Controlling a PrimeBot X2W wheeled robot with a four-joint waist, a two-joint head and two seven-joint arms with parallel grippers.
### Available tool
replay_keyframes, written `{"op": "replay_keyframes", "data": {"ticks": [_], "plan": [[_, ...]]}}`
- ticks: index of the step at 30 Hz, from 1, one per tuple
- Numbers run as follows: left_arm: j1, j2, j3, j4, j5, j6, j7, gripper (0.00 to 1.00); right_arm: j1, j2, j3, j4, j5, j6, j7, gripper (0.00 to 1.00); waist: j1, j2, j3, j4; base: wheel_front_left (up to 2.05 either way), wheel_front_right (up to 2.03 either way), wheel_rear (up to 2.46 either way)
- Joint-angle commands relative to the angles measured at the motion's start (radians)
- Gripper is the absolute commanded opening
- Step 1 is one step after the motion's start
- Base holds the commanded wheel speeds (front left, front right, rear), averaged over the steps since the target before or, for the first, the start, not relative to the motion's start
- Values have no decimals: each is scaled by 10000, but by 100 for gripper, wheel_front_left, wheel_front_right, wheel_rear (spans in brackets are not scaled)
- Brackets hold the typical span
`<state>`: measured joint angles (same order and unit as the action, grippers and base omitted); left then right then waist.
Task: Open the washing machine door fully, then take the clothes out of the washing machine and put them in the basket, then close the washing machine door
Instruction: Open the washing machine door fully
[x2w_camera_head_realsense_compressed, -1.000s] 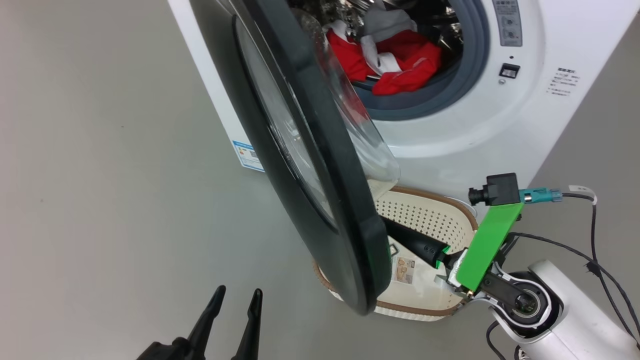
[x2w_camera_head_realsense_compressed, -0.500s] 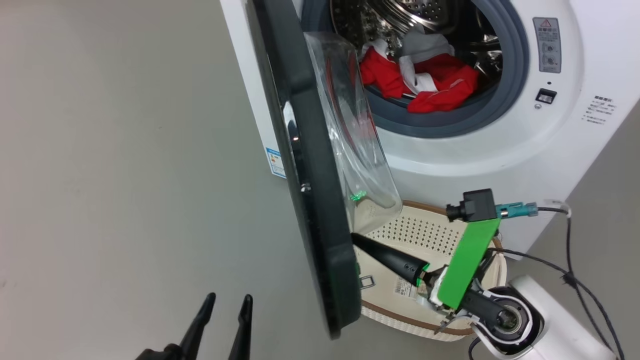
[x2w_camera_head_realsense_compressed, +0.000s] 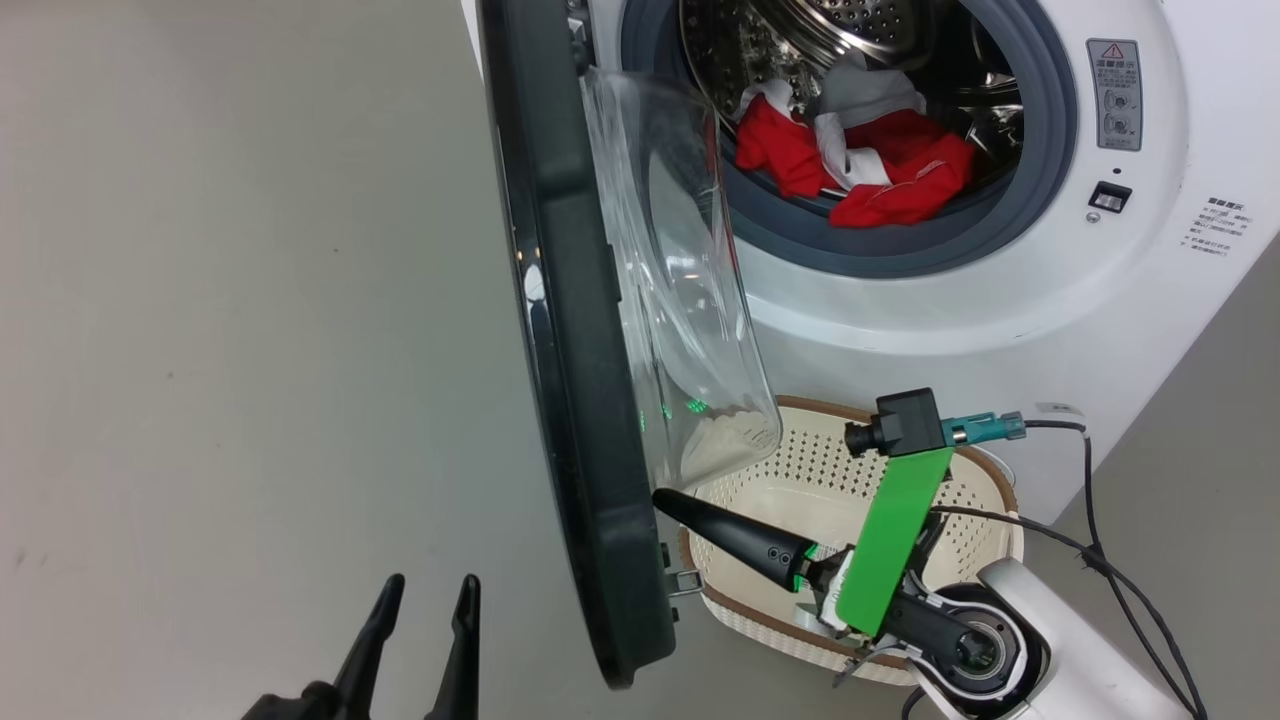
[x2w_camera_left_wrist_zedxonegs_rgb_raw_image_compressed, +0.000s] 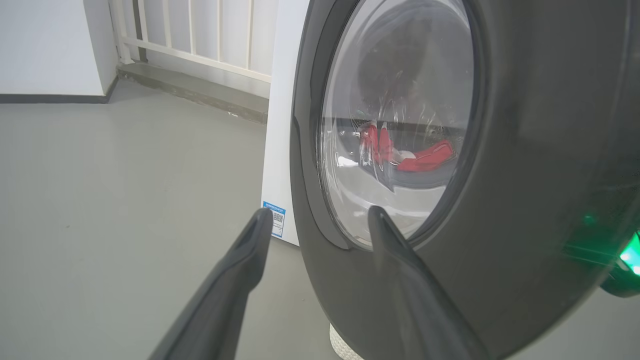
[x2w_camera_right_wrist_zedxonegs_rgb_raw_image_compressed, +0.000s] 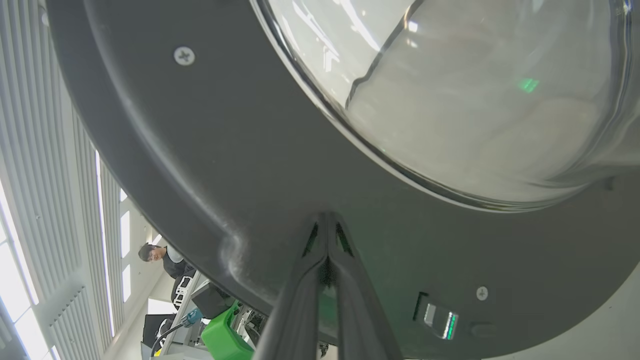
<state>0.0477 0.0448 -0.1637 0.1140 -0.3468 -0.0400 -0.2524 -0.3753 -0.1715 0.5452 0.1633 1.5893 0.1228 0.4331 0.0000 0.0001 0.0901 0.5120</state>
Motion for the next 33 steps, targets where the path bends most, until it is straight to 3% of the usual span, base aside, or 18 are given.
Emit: {"op": "replay_keyframes", "data": {"ticks": [1,12,14,23,24,25,26,33], "plan": [[27,54,360,-278,-17,85,-94,100,-286,291,221,-274,-184,79,68,0,0,-1,-7,1,0,0,0],[61,54,382,-273,-19,58,-94,100,-235,202,168,-215,-319,79,-141,0,0,-1,-71,-47,0,0,0],[46,54,378,-236,1,27,-94,100,-164,140,138,-194,-339,79,-240,15,0,-1,-101,-63,0,0,0],[18,54,425,-46,145,-131,-94,100,233,-149,12,-142,-434,79,-789,49,0,-1,-279,-150,0,0,0],[23,54,436,-24,164,-150,-94,100,285,-172,-5,-131,-436,79,-870,64,0,-1,-304,-161,0,0,0],[27,54,447,-1,182,-168,-94,100,336,-202,-18,-121,-450,79,-954,86,0,-1,-330,-172,0,0,0],[30,54,458,20,199,-185,-94,100,396,-232,-25,-111,-456,79,-1031,98,0,-1,-356,-183,0,0,0],[110,54,580,103,309,-272,-94,100,997,-567,-25,11,-497,79,-1581,100,0,-1,-538,-339,0,0,0]]}}
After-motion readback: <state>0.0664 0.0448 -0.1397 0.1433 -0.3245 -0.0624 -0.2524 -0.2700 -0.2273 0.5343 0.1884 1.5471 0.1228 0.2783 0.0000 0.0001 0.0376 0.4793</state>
